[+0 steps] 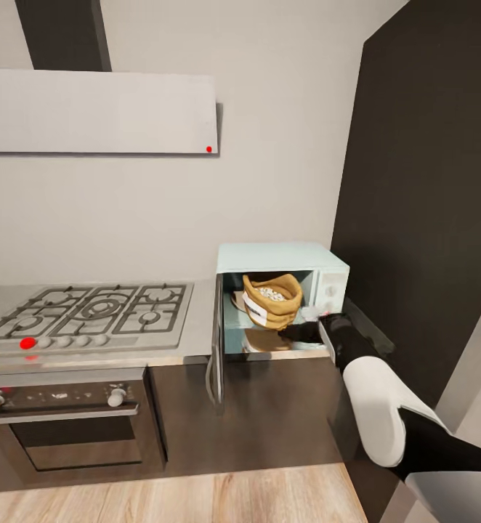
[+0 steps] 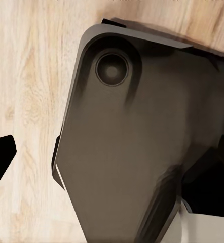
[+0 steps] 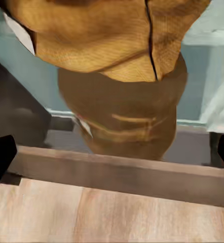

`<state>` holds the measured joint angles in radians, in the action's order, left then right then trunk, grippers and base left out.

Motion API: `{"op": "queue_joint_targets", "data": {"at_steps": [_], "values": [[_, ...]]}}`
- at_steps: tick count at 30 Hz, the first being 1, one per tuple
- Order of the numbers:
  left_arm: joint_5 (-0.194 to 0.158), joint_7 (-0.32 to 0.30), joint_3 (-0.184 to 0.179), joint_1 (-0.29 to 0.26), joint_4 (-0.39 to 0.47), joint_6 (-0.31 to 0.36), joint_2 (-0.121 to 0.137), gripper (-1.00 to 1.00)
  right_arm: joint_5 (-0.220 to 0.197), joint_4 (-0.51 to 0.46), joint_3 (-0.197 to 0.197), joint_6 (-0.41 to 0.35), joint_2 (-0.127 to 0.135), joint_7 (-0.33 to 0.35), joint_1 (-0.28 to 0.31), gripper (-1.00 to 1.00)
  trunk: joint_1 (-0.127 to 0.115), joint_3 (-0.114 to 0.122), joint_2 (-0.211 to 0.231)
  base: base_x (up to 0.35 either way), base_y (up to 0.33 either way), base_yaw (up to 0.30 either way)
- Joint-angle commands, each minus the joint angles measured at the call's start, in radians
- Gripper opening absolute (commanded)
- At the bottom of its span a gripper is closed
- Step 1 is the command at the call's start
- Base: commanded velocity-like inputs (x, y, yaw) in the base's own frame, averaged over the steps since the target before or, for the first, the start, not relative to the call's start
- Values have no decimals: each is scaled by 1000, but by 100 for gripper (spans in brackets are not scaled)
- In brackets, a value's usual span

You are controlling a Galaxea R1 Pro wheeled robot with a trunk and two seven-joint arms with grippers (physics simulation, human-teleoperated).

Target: In the kitchen, take the popcorn bag from the countertop, put it into the microwave, and heat it until the popcorn is cooked so the cooked popcorn ends up inside the bag.

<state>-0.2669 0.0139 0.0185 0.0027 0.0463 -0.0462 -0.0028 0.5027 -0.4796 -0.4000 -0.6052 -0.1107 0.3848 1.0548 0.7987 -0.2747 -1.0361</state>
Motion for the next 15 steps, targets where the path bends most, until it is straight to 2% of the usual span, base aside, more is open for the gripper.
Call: {"op": "queue_joint_targets", "data": {"at_steps": [1,4,8,11,15], "values": [[-3,1,1,0,2,-1,0,100,6,4,-9,83,-3,25,1,100,0,-1,-1,0,0,0],[-3,1,2,0,2,-1,0,100,-8,27,-11,270,-10,38,-3,100,0,-1,-1,0,0,0],[-2,1,2,0,3,-1,-2,100,-15,112,-13,508,-9,25,-42,100,0,-1,-1,0,0,0],[-2,1,1,0,3,-1,-2,100,-14,194,-14,603,-3,2,-49,100,0,-1,-1,6,0,0],[-1,-3,0,0,3,-1,0,100,-15,206,-15,625,-3,-5,-50,100,0,-1,-1,206,0,0]]}}
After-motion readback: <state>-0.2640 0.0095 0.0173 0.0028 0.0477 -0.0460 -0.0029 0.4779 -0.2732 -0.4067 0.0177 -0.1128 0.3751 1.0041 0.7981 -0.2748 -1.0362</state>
